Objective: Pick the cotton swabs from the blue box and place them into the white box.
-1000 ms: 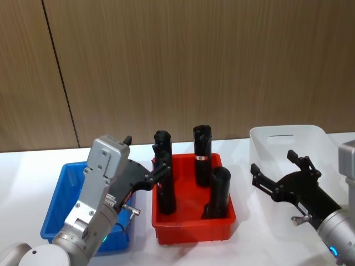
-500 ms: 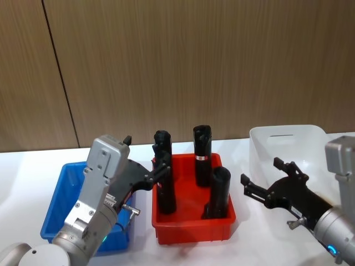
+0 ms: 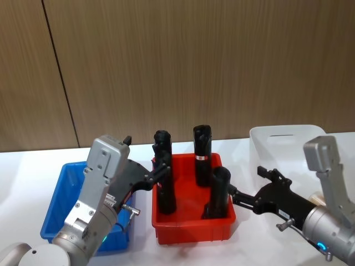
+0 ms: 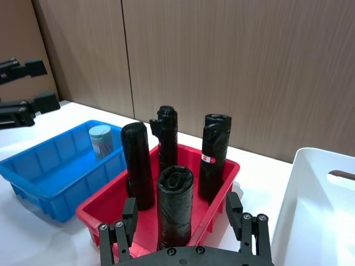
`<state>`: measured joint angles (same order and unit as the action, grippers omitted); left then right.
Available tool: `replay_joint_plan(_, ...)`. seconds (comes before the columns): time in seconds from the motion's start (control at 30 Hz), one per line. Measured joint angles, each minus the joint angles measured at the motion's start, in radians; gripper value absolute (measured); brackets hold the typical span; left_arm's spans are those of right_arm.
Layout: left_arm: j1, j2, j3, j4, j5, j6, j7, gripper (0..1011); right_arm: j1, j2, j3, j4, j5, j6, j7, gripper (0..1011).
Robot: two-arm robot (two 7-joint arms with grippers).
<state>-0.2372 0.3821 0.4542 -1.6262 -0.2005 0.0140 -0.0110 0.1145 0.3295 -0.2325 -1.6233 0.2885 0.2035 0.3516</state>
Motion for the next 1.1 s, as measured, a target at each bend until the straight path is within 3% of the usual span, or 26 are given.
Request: replay_joint_plan(1.1,0.0,0.0,0.0,0.0,0.0,0.0,0.0,1004,0.154,-0.099,-0.057,0.238,-0.066,0.022,0.062,1001)
